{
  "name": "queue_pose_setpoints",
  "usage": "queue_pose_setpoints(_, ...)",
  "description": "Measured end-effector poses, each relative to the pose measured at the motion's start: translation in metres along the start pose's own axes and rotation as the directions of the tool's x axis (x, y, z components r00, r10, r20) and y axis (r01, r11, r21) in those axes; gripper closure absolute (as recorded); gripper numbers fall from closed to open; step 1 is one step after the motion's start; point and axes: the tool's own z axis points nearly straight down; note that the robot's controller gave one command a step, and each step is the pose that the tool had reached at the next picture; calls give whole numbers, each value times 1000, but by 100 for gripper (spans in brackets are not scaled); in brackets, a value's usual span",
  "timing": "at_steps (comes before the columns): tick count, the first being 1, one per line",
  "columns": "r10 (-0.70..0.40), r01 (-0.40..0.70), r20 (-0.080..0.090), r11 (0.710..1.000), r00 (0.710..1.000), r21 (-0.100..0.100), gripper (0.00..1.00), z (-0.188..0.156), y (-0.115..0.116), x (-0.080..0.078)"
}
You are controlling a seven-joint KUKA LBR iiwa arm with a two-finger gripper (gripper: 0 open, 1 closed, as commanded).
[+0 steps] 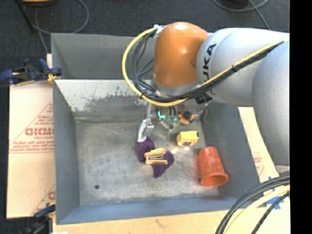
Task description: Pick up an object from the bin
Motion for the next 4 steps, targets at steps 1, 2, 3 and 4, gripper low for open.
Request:
queue_pose_setpoints(1,2,-2,6,1000,1000,-1,0,-5,0,-1)
queue_pose_setpoints(2,-281,281,13,960,960,4,0,44,-20,14)
queue_pose_setpoints(3,-428,428,8,904,904,2,0,65,-26,18)
queue_pose_setpoints(4,-623,623,4,782,782,5,0,51,-32,35)
